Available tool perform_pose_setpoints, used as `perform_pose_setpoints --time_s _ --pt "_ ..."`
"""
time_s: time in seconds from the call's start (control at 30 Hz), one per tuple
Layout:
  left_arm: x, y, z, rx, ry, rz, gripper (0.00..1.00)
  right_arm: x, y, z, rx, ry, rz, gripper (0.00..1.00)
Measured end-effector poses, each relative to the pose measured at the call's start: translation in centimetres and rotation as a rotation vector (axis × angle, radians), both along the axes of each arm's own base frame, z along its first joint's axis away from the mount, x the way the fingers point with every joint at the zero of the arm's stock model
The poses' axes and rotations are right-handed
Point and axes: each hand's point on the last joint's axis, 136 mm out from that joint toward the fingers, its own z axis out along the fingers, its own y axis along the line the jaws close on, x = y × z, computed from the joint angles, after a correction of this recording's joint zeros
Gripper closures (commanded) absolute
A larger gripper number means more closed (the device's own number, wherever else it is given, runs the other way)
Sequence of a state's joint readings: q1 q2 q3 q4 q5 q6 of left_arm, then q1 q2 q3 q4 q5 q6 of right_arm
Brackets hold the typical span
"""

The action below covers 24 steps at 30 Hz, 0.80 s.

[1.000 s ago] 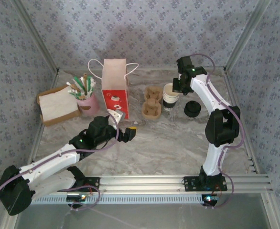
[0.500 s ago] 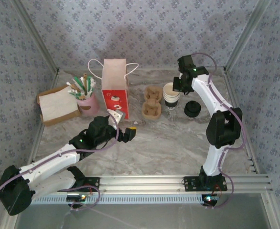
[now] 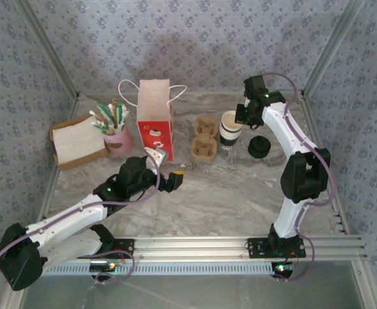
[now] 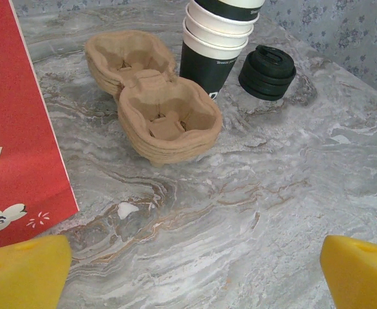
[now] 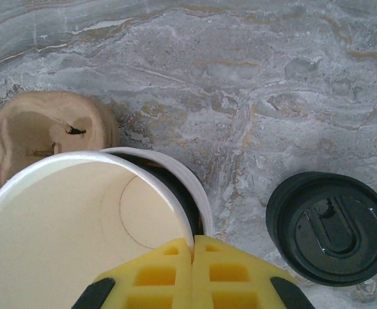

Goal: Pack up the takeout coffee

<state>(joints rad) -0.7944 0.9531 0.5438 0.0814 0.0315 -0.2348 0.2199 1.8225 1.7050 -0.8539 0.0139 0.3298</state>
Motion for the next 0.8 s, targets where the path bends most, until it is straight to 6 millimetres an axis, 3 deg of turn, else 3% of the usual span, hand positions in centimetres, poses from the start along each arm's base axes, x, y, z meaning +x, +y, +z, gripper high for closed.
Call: perform_pose_setpoints --time_s 0.23,0.53,0.8 --pt "0.0 0.0 0.0 0.0 0.0 0.0 0.0 -0.3 -0.2 1.4 0.015 -0.029 -0.005 1.0" --pt "0.1 0.1 0.1 0.001 -0.005 0.009 0.01 -1.4 -0.4 6.7 0.034 -0.141 -0.004 1.0" --pt "0.0 0.3 1.0 -0.017 -0.028 0.015 0.01 -5.7 0.1 12.3 0.028 -0.247 0.026 0.98"
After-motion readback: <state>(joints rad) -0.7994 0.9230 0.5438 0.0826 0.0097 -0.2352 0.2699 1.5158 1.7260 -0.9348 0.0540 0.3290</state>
